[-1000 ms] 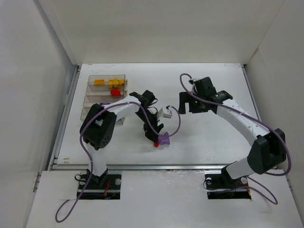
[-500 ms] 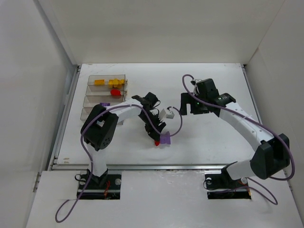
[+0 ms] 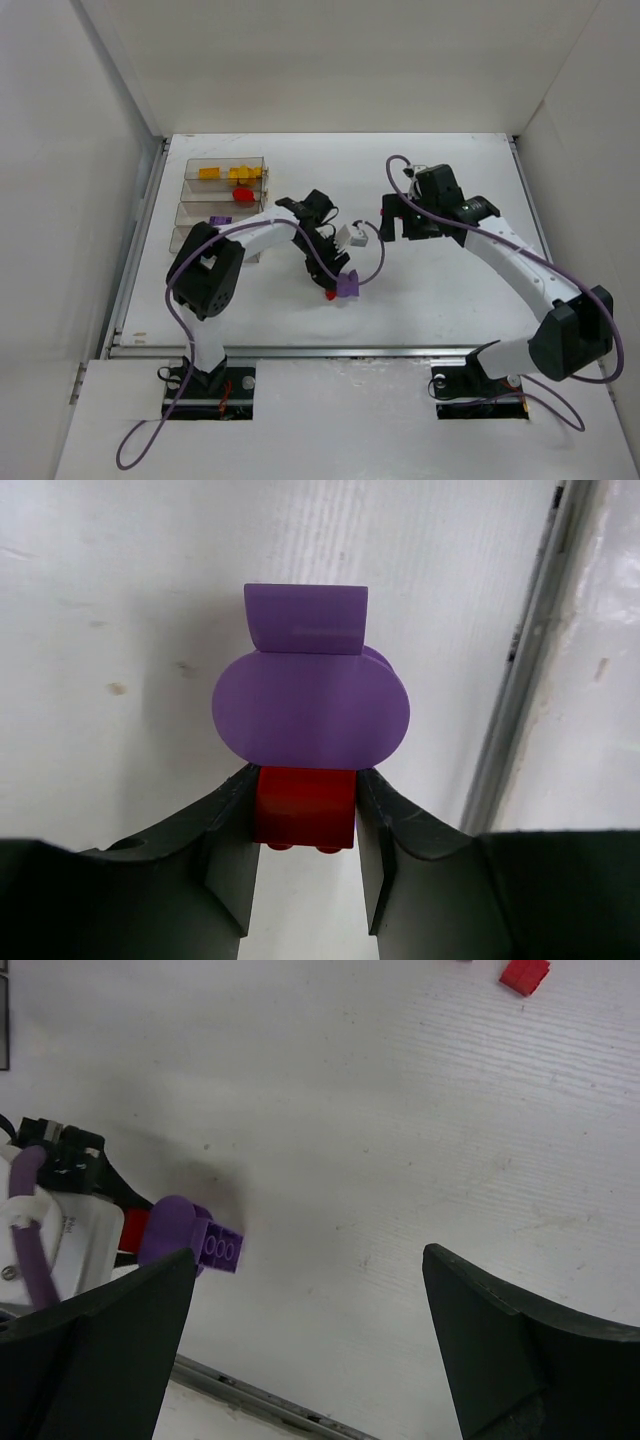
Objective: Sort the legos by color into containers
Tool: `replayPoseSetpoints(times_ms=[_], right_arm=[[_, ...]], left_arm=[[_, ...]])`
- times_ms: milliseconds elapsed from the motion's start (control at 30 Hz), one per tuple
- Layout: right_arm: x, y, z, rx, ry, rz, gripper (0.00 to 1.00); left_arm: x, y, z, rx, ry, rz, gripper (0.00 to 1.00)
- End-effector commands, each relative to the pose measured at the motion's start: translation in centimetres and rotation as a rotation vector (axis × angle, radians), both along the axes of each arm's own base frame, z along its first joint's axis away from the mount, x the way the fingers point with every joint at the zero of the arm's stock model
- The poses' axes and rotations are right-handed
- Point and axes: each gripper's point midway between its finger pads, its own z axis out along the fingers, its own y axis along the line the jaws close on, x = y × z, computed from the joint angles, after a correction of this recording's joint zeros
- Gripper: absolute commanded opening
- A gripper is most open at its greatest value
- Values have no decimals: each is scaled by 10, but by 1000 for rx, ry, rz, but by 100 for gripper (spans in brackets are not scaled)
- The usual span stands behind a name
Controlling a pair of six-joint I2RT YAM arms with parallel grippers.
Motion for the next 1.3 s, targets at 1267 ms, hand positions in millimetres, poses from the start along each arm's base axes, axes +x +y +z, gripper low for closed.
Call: replayPoseSetpoints(times_ms=[1267], right_arm=[[8, 82, 211, 680, -329, 259, 100]], left_arm=[[125, 8, 293, -399, -1108, 365, 0]])
